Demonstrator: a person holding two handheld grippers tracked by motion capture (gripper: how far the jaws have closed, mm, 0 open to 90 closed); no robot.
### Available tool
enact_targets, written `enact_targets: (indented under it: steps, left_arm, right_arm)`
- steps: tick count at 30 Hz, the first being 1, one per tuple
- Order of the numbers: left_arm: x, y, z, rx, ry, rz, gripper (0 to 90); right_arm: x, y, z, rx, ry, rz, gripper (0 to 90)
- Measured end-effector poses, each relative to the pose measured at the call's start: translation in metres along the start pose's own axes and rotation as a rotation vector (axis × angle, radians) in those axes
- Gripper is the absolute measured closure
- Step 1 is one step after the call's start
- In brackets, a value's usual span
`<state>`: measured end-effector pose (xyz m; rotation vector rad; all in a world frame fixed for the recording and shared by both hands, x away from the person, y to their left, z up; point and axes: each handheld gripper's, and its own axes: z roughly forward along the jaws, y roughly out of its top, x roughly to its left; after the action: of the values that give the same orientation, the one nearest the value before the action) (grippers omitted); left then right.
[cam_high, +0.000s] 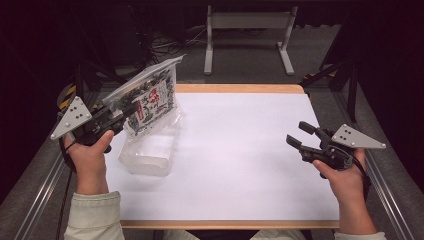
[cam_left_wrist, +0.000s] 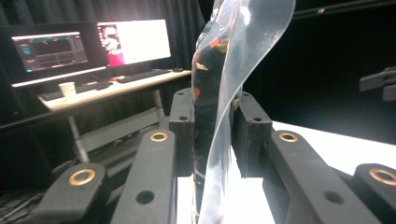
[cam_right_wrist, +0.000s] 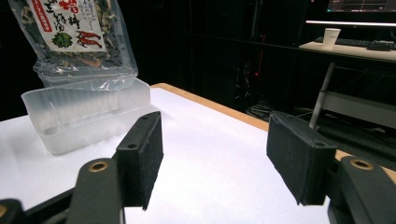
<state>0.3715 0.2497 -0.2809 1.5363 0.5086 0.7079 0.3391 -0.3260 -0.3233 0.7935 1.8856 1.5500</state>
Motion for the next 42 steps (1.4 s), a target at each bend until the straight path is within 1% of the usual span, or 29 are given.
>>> enact_targets:
  steps: [2,4,8,9,13,15,19,26,28,30,37,42]
  left_arm:
    - [0.002,-0.001,-0.002,0.006,0.008,-0.006,72.3]
    - [0.004,-0.003,-0.004,-0.002,0.006,-0.014,72.3]
    - [0.008,-0.006,-0.004,-0.002,-0.005,-0.017,72.3]
    - [0.009,-0.008,-0.004,-0.002,-0.009,-0.023,72.3]
    - [0.016,-0.017,-0.002,-0.010,-0.025,-0.074,72.3]
    - [0.017,-0.021,-0.001,-0.012,-0.031,-0.092,72.3]
    - [0.022,-0.028,0.001,-0.009,-0.036,-0.097,72.3]
    - [0.029,-0.041,0.003,-0.016,-0.049,-0.130,72.3]
    - [0.030,-0.044,0.003,-0.007,-0.046,-0.129,72.2]
    - [0.031,-0.046,0.004,-0.007,-0.047,-0.129,72.3]
    - [0.033,-0.053,0.006,0.011,-0.054,-0.152,72.2]
    - [0.034,-0.058,0.008,0.023,-0.061,-0.157,72.2]
  right_arm:
    - [0.000,0.000,0.000,0.001,0.000,0.003,36.8]
    - [0.000,-0.001,0.000,0.002,0.001,0.006,36.7]
    - [-0.001,-0.001,0.000,0.002,0.002,0.008,36.8]
    - [-0.001,-0.002,-0.001,0.001,0.002,0.013,36.7]
    - [-0.001,-0.002,-0.001,0.002,0.002,0.017,36.8]
    - [-0.002,-0.003,-0.001,0.004,0.002,0.022,36.7]
    - [-0.002,-0.004,0.000,0.007,0.006,0.026,36.5]
    - [-0.002,-0.004,0.002,0.008,0.014,0.033,36.3]
    - [-0.002,-0.004,0.003,0.010,0.015,0.034,36.2]
    - [-0.002,-0.005,0.003,0.009,0.016,0.036,36.1]
    - [-0.003,-0.005,0.002,0.005,0.016,0.043,35.9]
    - [-0.003,-0.004,0.002,0.001,0.017,0.047,36.0]
